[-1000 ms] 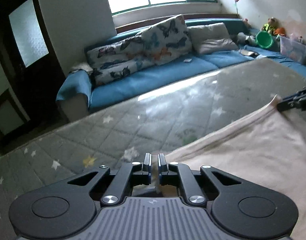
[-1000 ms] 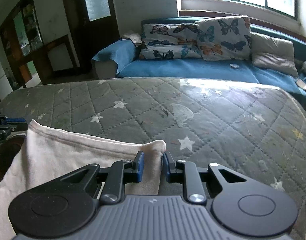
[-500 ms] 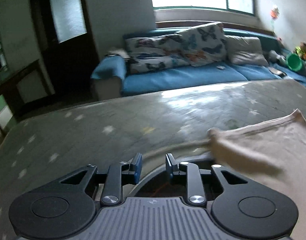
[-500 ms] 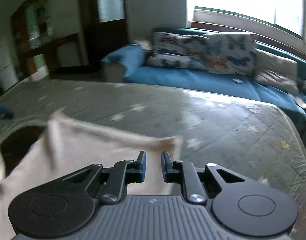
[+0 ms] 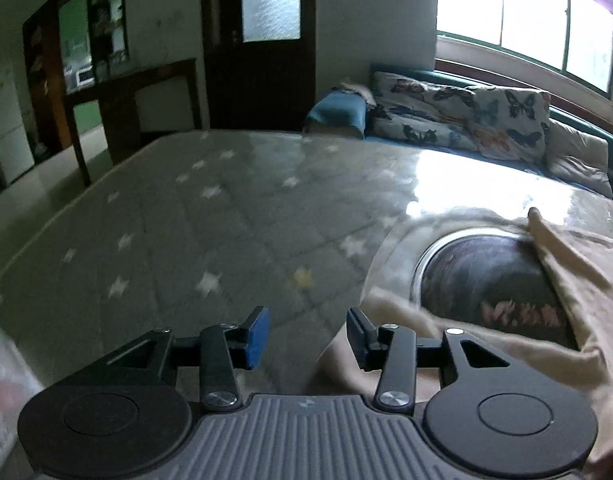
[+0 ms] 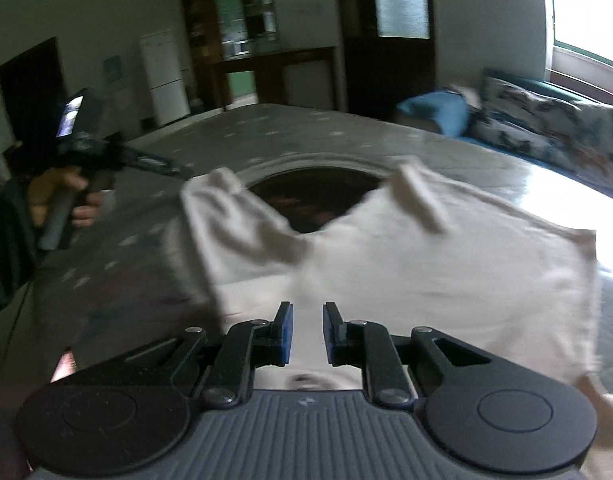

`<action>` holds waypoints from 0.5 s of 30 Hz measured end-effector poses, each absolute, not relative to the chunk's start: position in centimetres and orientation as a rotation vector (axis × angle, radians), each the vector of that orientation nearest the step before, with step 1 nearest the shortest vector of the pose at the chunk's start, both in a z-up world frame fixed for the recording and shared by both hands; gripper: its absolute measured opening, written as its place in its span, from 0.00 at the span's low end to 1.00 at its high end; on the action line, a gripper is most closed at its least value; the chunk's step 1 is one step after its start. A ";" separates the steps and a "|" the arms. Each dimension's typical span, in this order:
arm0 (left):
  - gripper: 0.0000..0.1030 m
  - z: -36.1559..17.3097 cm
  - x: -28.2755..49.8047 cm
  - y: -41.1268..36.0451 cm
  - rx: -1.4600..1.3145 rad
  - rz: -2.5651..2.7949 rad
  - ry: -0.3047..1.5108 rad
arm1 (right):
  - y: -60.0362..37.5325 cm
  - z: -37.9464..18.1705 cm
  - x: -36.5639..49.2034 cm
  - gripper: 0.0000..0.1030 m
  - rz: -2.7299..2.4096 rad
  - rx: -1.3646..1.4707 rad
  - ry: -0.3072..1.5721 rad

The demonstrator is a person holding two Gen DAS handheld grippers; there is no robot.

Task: Fold clothes

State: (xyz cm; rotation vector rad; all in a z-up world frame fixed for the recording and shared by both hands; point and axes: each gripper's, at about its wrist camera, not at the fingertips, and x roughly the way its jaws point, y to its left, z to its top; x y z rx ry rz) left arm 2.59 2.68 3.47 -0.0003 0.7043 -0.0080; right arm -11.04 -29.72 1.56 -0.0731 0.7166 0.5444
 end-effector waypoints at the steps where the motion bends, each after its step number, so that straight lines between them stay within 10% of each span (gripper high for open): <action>1: 0.45 3.3 2.3 3.0 -0.012 -0.011 0.710 | -29.0 1.5 -11.3 0.15 0.558 -0.080 0.719; 9: 0.44 2.4 1.8 3.7 -0.064 -0.040 0.719 | -25.6 0.7 -12.4 0.16 0.583 -0.156 0.718; 15: 0.10 2.2 1.9 3.9 -0.097 -0.065 0.707 | -23.9 -0.1 -12.8 0.16 0.579 -0.227 0.711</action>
